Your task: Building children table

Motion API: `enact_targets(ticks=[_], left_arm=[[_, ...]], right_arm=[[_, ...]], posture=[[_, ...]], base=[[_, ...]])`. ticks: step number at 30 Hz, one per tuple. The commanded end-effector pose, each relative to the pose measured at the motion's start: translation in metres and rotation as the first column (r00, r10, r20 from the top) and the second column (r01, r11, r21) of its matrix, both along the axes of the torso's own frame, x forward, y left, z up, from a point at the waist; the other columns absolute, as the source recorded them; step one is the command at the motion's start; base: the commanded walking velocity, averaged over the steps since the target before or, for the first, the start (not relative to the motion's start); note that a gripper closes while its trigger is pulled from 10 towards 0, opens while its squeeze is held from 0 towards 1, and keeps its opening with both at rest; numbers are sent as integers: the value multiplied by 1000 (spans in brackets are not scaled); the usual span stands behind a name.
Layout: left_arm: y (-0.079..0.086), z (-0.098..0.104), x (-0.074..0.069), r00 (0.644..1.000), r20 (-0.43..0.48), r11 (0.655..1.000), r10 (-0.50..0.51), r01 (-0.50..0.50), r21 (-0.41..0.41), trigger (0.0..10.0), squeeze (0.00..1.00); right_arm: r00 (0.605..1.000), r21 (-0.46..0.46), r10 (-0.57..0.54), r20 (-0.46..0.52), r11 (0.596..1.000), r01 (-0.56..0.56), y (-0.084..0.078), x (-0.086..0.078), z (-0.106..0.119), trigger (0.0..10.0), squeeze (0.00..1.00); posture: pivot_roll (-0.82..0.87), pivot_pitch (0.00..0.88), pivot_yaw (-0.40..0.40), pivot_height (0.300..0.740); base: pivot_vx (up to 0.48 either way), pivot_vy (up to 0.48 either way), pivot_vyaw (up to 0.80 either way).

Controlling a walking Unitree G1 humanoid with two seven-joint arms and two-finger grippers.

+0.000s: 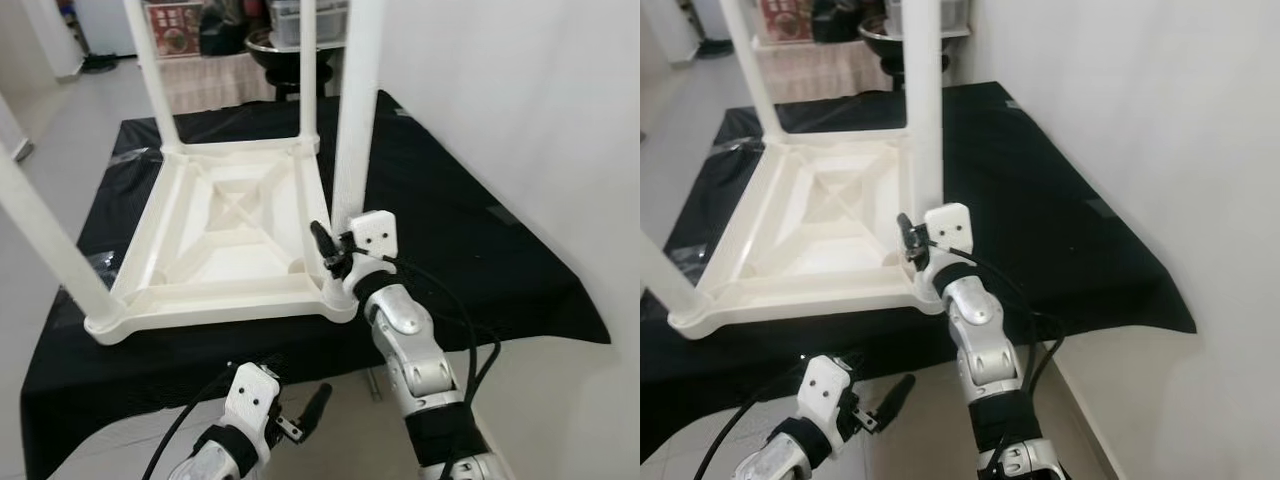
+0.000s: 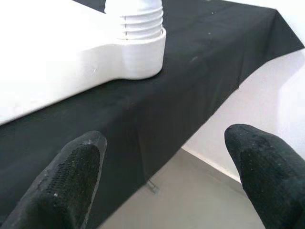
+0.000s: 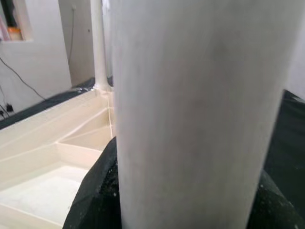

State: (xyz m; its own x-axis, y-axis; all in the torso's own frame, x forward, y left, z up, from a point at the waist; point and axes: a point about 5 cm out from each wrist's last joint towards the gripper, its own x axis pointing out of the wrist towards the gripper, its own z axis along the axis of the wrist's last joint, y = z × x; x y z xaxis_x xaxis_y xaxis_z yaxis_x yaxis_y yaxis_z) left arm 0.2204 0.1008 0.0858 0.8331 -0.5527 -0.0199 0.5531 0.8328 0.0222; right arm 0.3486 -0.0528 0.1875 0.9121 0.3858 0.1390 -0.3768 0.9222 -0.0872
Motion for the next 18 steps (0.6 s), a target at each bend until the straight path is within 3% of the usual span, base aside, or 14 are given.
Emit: enact_targets(ticks=[1, 2, 3, 4, 5, 6, 8, 10, 11, 12, 14, 16, 17, 18], left_arm=[[3, -6, -2, 1000, -20, 1000, 12, -11, 14, 10000, 0], [3, -6, -2, 1000, -20, 1000, 12, -12, 14, 10000, 0], [3, -6, -2, 1000, -20, 1000, 13, -12, 14, 10000, 0], [3, -6, -2, 1000, -20, 1000, 13, -12, 14, 10000, 0], [3, -6, -2, 1000, -19, 1000, 13, -13, 14, 10000, 0], [3, -6, -2, 1000, -19, 1000, 13, -13, 14, 10000, 0], [3, -5, -3, 1000, -14, 1000, 19, -19, 22, 10000, 0], [3, -5, -3, 1000, -11, 999, 21, -21, 27, 10000, 0], [2, -4, -5, 1000, -5, 999, 25, -25, 34, 10000, 0], [2, -3, -8, 1000, 1, 999, 30, -30, 39, 10000, 0], [2, -3, -8, 1000, 1, 999, 30, -30, 39, 10000, 0], [6, 0, -18, 999, 1, 998, 54, -54, 27, 10000, 0], [6, 0, -18, 999, 1, 998, 54, -54, 27, 10000, 0], [9, 1, -23, 998, -3, 998, 65, -65, 19, 10000, 0]], right_arm=[[974, -5, 15, -227, 1000, -17, 16, 4, -36, 10000, 0], [973, -9, 27, -228, 1000, -30, 17, 2, -33, 10000, 0], [975, -22, 70, -213, 997, -76, 19, 1, -28, 10000, 451], [975, -22, 70, -213, 997, -76, 19, 1, -28, 10000, 451], [973, -17, 114, -200, 993, -119, 19, 0, -22, 10000, 1000], [973, -17, 114, -200, 993, -119, 19, 0, -22, 10000, 1000], [949, 0, 280, -145, 959, -283, 15, 8, -5, 10000, 1000], [938, 7, 325, -119, 945, -326, 12, 11, 3, 10000, 1000], [913, -2, 395, -100, 918, -397, 10, 14, 10, 10000, 737], [875, -28, 478, -80, 876, -481, 7, 17, 17, 10000, 0], [875, -28, 478, -80, 876, -481, 7, 17, 17, 10000, 0], [747, -120, 659, -84, 738, -665, 1, 17, 28, 10000, 0], [747, -120, 659, -84, 738, -665, 1, 17, 28, 10000, 0], [695, -165, 712, -104, 677, -718, -2, 17, 30, 10000, 0]], posture=[[80, 156, -17, 740], [80, 156, -17, 740], [85, 155, -20, 740], [85, 155, -20, 740], [86, 156, -21, 740], [86, 156, -21, 740], [98, 161, -25, 740], [98, 161, -25, 740], [102, 165, -28, 740], [106, 172, -29, 740], [106, 172, -29, 740], [118, 187, -40, 740], [118, 187, -40, 740], [118, 187, -40, 740]], base=[[0, 0, 0], [0, 0, 0], [0, 0, 0], [0, 0, 0], [0, 0, 0], [0, 0, 0], [0, 0, 0], [0, 0, 0], [0, 0, 0], [0, 0, 0], [0, 0, 0], [0, 0, 0], [0, 0, 0], [0, 0, 0]])
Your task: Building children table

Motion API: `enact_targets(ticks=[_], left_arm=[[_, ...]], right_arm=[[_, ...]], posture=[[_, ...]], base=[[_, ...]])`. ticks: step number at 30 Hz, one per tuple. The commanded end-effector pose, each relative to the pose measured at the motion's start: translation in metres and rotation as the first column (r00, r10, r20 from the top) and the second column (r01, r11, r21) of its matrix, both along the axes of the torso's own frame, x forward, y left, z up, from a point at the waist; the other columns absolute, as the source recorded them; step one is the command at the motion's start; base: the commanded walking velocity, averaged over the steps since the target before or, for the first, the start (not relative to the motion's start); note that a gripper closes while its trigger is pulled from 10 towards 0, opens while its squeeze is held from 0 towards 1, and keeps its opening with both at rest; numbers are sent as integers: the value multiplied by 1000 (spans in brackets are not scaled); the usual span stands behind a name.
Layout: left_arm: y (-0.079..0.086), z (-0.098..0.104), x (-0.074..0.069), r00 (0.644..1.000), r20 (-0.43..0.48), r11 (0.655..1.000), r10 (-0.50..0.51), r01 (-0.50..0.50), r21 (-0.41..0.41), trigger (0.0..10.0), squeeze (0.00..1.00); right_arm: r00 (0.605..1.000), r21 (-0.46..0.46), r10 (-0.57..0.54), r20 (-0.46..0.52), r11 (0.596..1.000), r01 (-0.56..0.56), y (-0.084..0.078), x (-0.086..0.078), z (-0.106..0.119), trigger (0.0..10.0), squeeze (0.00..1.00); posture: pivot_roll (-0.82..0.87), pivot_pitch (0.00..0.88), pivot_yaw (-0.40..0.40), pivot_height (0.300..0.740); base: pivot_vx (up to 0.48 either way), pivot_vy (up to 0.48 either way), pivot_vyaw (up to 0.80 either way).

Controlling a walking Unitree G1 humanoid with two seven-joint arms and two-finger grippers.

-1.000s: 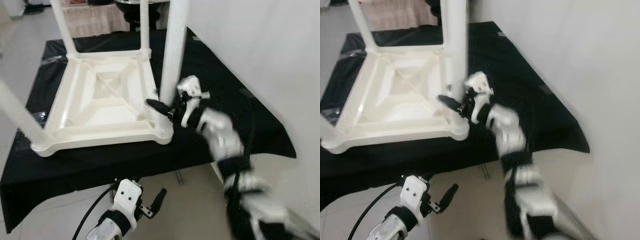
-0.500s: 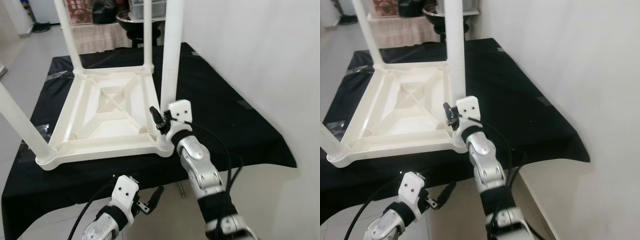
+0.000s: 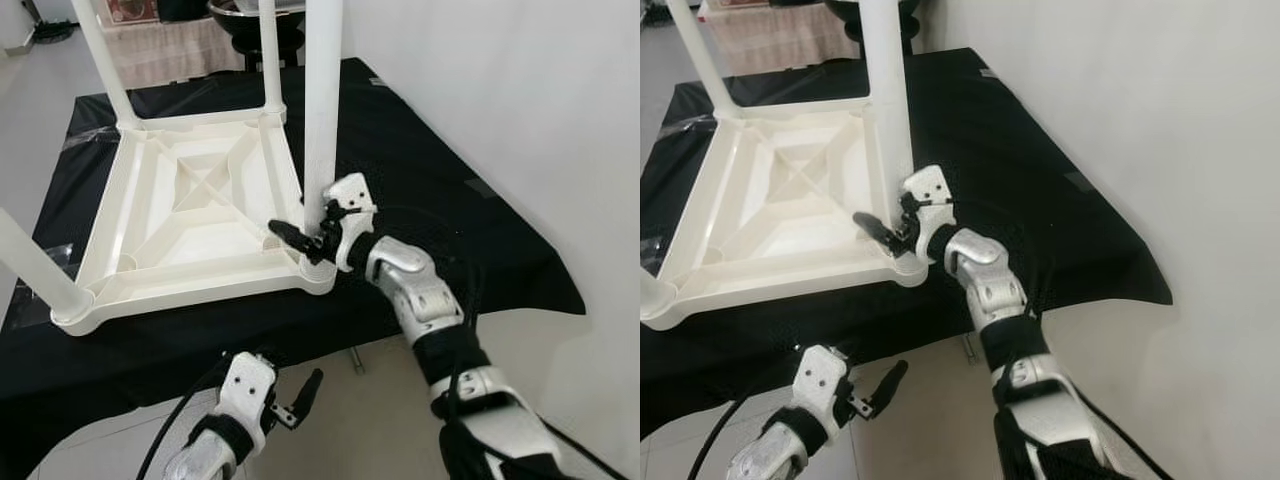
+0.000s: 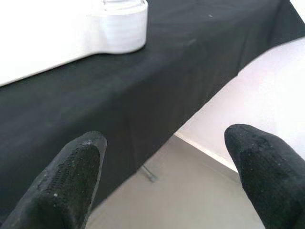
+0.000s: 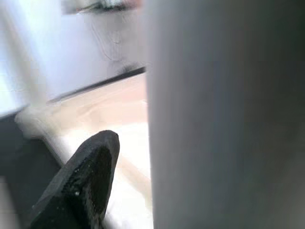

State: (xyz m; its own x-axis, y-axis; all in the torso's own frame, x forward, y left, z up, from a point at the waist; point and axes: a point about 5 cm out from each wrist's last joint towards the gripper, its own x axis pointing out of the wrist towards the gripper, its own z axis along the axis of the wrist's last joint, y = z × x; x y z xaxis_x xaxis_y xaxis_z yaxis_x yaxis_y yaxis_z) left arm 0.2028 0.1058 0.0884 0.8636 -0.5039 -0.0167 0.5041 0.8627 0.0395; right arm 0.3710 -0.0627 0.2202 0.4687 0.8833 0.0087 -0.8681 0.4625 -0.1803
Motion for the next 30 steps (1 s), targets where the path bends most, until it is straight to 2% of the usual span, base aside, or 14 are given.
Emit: enact_targets(ticks=[1, 4, 5, 6, 14, 18, 21, 23, 25, 26, 27, 28, 29, 30], left_arm=[[4, -2, -5, 1000, -16, 1000, 8, -7, 5, 10000, 0], [11, -1, -13, 999, -21, 1000, 28, -28, 6, 10000, 0], [16, -2, -15, 999, -20, 999, 46, -46, 18, 10000, 0], [22, -3, -17, 997, -19, 997, 77, -77, 11, 10000, 0], [42, -4, -22, 989, -9, 989, 146, -146, 2, 10000, 0], [37, -1, -21, 994, 6, 994, 106, -106, 17, 10000, 0], [36, 0, -19, 996, 9, 995, 93, -93, 17, 10000, 0], [37, 0, -18, 996, 13, 996, 89, -89, 17, 10000, 0], [37, 0, -18, 996, 13, 996, 89, -89, 17, 10000, 0], [38, -1, -16, 996, 13, 996, 84, -84, 21, 10000, 0], [38, -1, -16, 996, 13, 996, 84, -84, 21, 10000, 0], [39, -1, -12, 997, 13, 997, 71, -71, 28, 10000, 0], [39, -2, -9, 998, 13, 997, 66, -66, 31, 10000, 0], [39, -2, -9, 998, 13, 997, 66, -66, 31, 10000, 0]], right_arm=[[992, -36, 130, 2, 991, -130, 8, -5, -2, 10000, 0], [980, -115, 198, -25, 973, -200, 4, -3, -2, 10000, 0], [978, -163, 205, -28, 965, -207, 1, 0, -2, 7373, 0], [980, -174, 198, -37, 964, -201, -2, 3, 0, 0, 0], [986, -162, 157, -57, 973, -165, -25, 12, 6, 0, 0], [987, -152, 139, -81, 977, -150, -39, 11, -3, 0, 0], [990, -103, 35, -135, 993, -49, -58, 5, -32, 0, 0], [969, -70, -134, -207, 990, 122, -60, -5, -65, 0, 0], [962, -70, -165, -219, 986, 153, -60, -7, -70, 0, 0], [853, -101, -451, -264, 892, 440, -56, -17, -97, 0, 0], [853, -101, -451, -264, 892, 440, -56, -17, -97, 0, 0], [625, -118, -683, -378, 705, 699, -40, -60, -137, 0, 0], [572, -114, -713, -406, 660, 742, -35, -72, -142, 0, 0], [572, -114, -713, -406, 660, 742, -35, -72, -142, 0, 0]], posture=[[118, 187, -40, 740], [128, 197, -47, 740], [141, 202, -54, 740], [147, 208, -55, 740], [142, 220, -41, 740], [117, 221, -33, 740], [105, 221, -37, 740], [106, 220, -39, 740], [106, 220, -39, 740], [98, 220, -24, 740], [98, 220, -24, 740], [91, 210, -10, 740], [90, 208, -10, 740], [90, 208, -10, 740]], base=[[0, 0, 0], [0, 0, 0], [0, 0, 0], [0, 0, 0], [0, 0, 0], [0, 0, 0], [0, 0, 0], [0, 0, 0], [0, 0, 0], [0, 0, 0], [0, 0, 0], [0, 0, 0], [0, 0, 0], [0, 0, 0]])
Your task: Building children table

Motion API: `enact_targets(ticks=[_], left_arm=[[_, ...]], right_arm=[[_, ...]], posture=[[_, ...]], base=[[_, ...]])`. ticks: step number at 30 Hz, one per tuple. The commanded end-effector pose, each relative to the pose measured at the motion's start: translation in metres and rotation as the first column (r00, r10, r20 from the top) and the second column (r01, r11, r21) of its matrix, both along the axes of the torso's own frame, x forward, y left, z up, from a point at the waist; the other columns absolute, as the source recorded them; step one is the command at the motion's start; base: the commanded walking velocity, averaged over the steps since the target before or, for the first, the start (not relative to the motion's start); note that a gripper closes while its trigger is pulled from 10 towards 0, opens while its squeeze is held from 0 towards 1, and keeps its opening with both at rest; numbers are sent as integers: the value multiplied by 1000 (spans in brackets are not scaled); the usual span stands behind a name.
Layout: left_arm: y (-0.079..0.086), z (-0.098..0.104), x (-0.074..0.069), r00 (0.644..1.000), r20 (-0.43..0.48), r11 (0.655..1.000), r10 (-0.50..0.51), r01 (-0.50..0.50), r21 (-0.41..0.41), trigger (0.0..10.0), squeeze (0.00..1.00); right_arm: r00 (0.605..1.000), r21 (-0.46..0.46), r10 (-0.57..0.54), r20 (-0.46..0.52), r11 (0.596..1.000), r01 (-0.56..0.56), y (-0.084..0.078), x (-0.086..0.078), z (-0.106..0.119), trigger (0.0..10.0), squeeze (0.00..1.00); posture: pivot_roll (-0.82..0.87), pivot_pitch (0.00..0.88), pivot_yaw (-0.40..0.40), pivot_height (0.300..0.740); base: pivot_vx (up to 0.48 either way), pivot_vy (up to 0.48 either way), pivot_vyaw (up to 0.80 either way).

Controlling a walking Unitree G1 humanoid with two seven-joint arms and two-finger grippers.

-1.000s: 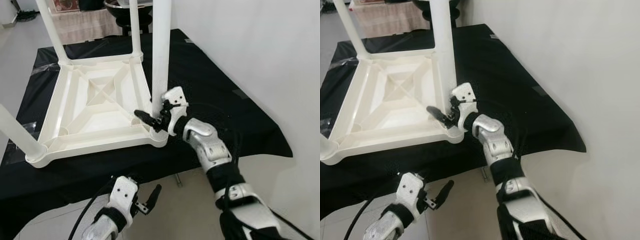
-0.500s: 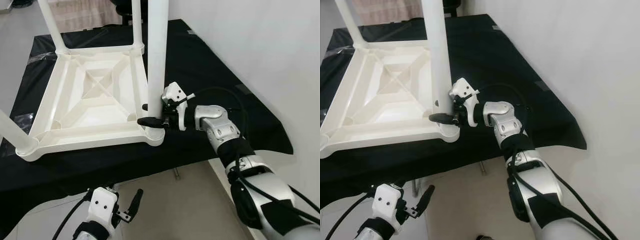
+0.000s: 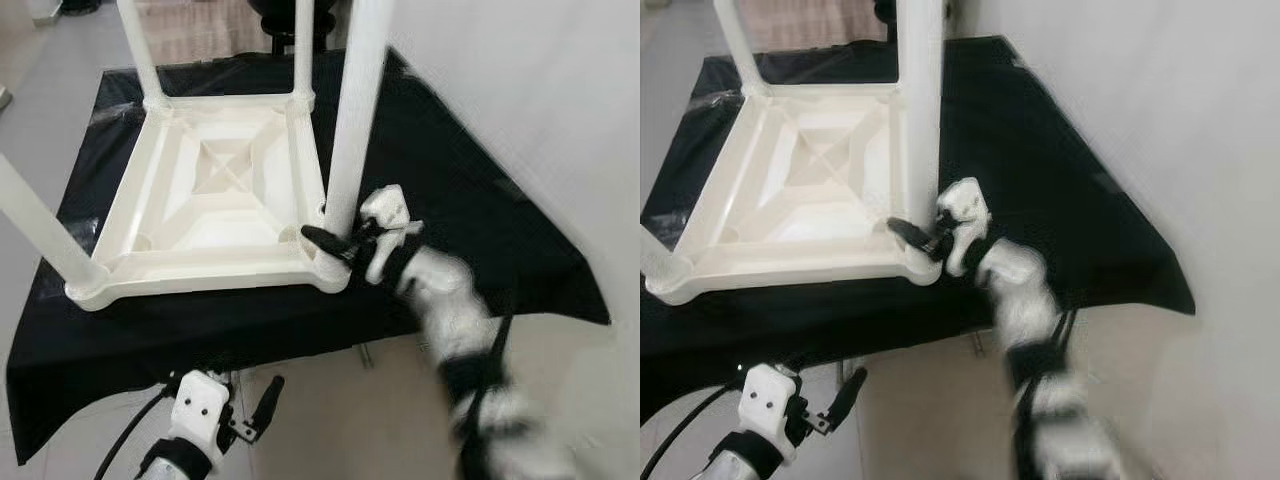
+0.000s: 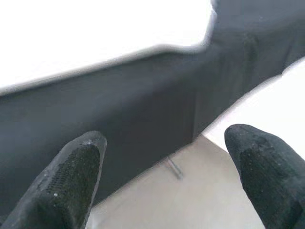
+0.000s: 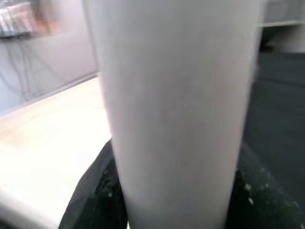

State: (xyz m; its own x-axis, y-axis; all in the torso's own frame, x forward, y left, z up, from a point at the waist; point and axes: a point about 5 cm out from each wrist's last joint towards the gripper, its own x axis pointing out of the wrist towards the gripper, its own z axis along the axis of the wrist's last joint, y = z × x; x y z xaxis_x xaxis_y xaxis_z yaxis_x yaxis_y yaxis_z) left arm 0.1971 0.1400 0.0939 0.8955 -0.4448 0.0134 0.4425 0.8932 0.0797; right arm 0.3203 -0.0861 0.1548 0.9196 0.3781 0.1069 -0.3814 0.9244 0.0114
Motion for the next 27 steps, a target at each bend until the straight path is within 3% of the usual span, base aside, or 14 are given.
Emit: enact_targets(ticks=[1, 7, 8, 9, 11, 12, 16, 18, 20, 21, 23, 24, 26, 27], left_arm=[[3, -8, -1, 999, -34, 1000, -11, 12, 14, 10000, 0], [2, -12, 7, 999, -40, 1000, -24, 25, 17, 10000, 0], [1, -13, 10, 999, -43, 1000, -24, 24, 17, 10000, 0], [0, -14, 12, 999, -43, 1000, -21, 22, 20, 10000, 0], [0, -14, 14, 999, -41, 1000, -18, 19, 22, 10000, 0], [0, -14, 15, 999, -41, 1000, -15, 16, 22, 10000, 0], [-2, -16, 17, 999, -41, 1000, -16, 17, 16, 10000, 0], [-3, -16, 18, 999, -41, 1000, -19, 20, 11, 10000, 0], [-4, -16, 18, 999, -40, 1000, -22, 22, 10, 10000, 0], [-4, -17, 18, 999, -40, 1000, -23, 23, 9, 10000, 0], [-4, -16, 17, 999, -40, 1000, -26, 26, 8, 10000, 0], [-4, -16, 17, 999, -40, 1000, -26, 26, 8, 10000, 0], [-5, -16, 16, 999, -40, 1000, -28, 28, 8, 10000, 0], [-5, -16, 16, 999, -40, 1000, -28, 28, 8, 10000, 0]], right_arm=[[908, 2, -92, -408, 995, 101, -2, -22, -78, 0, 0], [931, -40, -54, -362, 998, 42, 8, -9, -69, 0, 0], [942, -72, -64, -331, 997, 43, 8, -1, -64, 3137, 0], [954, -74, -46, -296, 997, 25, 8, 5, -55, 10000, 0], [963, -72, -8, -268, 997, -11, 9, 10, -48, 10000, 0], [970, -78, 19, -241, 996, -39, 11, 11, -38, 10000, 1000], [968, -57, 203, -145, 975, -213, 17, 19, -3, 10000, 1000], [921, -81, 386, -57, 917, -390, 16, 31, 26, 10000, 929], [886, -121, 463, -21, 878, -462, 14, 35, 39, 10000, 929], [860, -141, 510, -11, 851, -506, 14, 37, 45, 10000, 0], [763, -245, 646, -25, 736, -631, 13, 43, 58, 10000, 0], [763, -245, 646, -25, 736, -631, 13, 43, 58, 10000, 0], [668, -295, 742, -53, 628, -721, 15, 46, 69, 10000, 0], [642, -297, 764, -59, 601, -742, 17, 47, 73, 10000, 0]], posture=[[70, 191, 3, 740], [65, 163, 1, 740], [70, 157, -4, 740], [65, 147, -3, 740], [64, 147, -3, 740], [59, 145, -10, 740], [51, 141, -22, 740], [46, 141, -21, 740], [47, 142, -21, 740], [48, 142, -22, 740], [57, 151, -22, 740], [57, 151, -22, 740], [62, 157, -22, 740], [62, 157, -22, 740]], base=[[0, 0, 0], [0, 0, 0], [0, 0, 0], [0, 0, 0], [0, 0, 0], [0, 0, 0], [0, 0, 0], [0, 0, 0], [0, 0, 0], [0, 0, 0], [0, 0, 0], [0, 0, 0], [0, 0, 0], [0, 0, 0]])
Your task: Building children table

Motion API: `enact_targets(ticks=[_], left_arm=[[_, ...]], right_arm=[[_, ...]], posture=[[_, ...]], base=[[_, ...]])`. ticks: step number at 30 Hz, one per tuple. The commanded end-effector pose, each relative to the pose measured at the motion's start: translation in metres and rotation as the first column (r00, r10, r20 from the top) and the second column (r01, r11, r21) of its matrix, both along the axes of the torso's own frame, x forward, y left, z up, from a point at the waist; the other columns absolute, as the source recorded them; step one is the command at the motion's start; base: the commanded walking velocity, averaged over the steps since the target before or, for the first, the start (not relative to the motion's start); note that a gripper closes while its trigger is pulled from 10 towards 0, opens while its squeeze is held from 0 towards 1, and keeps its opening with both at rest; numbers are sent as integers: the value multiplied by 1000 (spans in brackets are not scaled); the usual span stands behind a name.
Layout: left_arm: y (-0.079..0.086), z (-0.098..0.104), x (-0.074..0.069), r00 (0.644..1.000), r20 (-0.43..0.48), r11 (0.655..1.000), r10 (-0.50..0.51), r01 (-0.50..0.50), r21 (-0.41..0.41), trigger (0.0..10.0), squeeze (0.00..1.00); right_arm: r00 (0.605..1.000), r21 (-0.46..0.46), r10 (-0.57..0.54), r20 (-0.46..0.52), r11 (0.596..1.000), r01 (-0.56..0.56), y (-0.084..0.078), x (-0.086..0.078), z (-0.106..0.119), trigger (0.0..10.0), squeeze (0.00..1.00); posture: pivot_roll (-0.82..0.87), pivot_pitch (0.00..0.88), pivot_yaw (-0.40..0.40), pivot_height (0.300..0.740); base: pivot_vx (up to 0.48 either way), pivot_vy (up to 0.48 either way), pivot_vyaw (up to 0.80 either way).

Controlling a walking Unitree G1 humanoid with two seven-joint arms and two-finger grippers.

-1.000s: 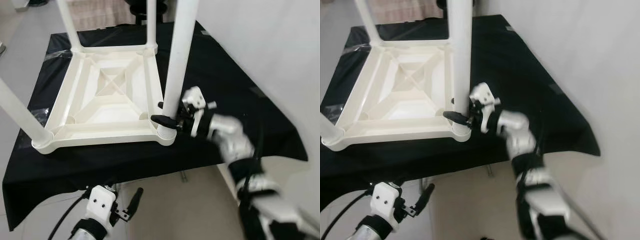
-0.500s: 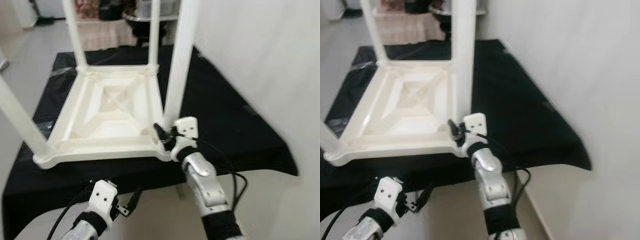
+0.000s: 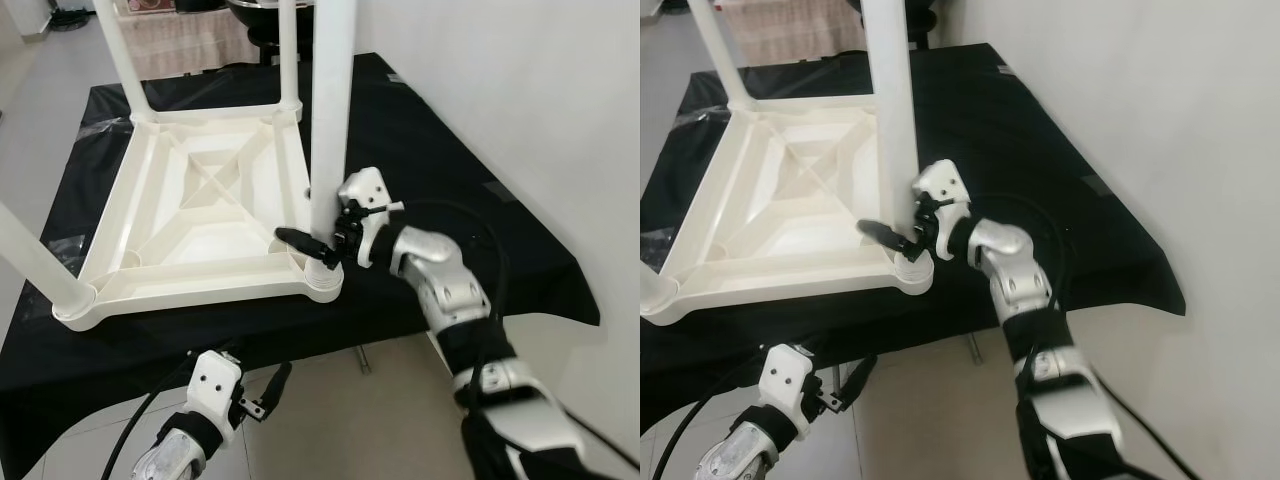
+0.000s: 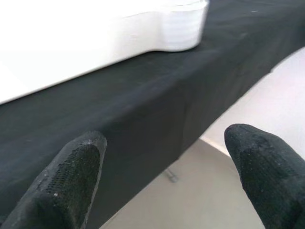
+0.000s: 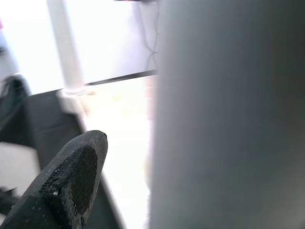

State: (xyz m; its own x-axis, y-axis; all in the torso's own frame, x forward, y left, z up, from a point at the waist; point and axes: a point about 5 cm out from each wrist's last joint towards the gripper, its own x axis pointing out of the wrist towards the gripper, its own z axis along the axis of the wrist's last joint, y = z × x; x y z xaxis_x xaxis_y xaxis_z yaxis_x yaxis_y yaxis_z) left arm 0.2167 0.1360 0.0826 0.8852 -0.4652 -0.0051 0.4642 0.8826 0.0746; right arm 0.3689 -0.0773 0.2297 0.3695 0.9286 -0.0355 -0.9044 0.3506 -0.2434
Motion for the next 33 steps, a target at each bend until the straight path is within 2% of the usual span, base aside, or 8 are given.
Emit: enact_targets(ticks=[1, 2, 5, 22, 24, 25, 26, 33], left_arm=[[-1, -5, -4, 1000, -21, 1000, -5, 5, 5, 10000, 0], [-1, -5, -5, 1000, -21, 1000, -5, 5, 6, 10000, 0], [0, -5, -6, 1000, -20, 1000, -4, 4, 8, 10000, 0], [-1, -5, -6, 1000, -24, 1000, -10, 10, -3, 10000, 0], [-1, -5, -6, 1000, -23, 1000, -10, 10, -4, 10000, 0], [1, -5, -5, 1000, -21, 1000, -8, 8, -5, 10000, 0], [1, -4, -4, 1000, -20, 1000, -7, 7, -5, 10000, 0], [0, -7, 3, 1000, -20, 1000, -10, 10, 6, 10000, 0]], right_arm=[[996, -26, 84, -13, 996, -84, 8, -2, -2, 10000, 0], [993, -29, 112, -26, 993, -112, 13, 2, 5, 10000, 0], [987, -14, 149, -61, 989, -150, 16, 3, 9, 0, 0], [976, 48, -189, -111, 980, 195, -18, 15, -20, 0, 0], [908, 41, -397, -134, 913, 406, -18, 12, -39, 0, 0], [674, 12, -697, -245, 692, 721, -8, -14, -86, 0, 0], [623, -8, -725, -295, 654, 756, 1, -29, -102, 0, 0], [702, 9, -670, -242, 722, 692, 28, -25, -103, 0, 0]], posture=[[62, 157, -22, 740], [68, 162, -21, 740], [73, 168, -20, 740], [42, 175, -27, 740], [43, 175, -32, 740], [30, 175, -13, 740], [30, 175, -13, 740], [33, 141, -17, 740]], base=[[0, 0, 0], [0, 0, 0], [0, 0, 0], [0, 0, 0], [0, 0, 0], [0, 0, 0], [0, 0, 0], [0, 0, 0]])
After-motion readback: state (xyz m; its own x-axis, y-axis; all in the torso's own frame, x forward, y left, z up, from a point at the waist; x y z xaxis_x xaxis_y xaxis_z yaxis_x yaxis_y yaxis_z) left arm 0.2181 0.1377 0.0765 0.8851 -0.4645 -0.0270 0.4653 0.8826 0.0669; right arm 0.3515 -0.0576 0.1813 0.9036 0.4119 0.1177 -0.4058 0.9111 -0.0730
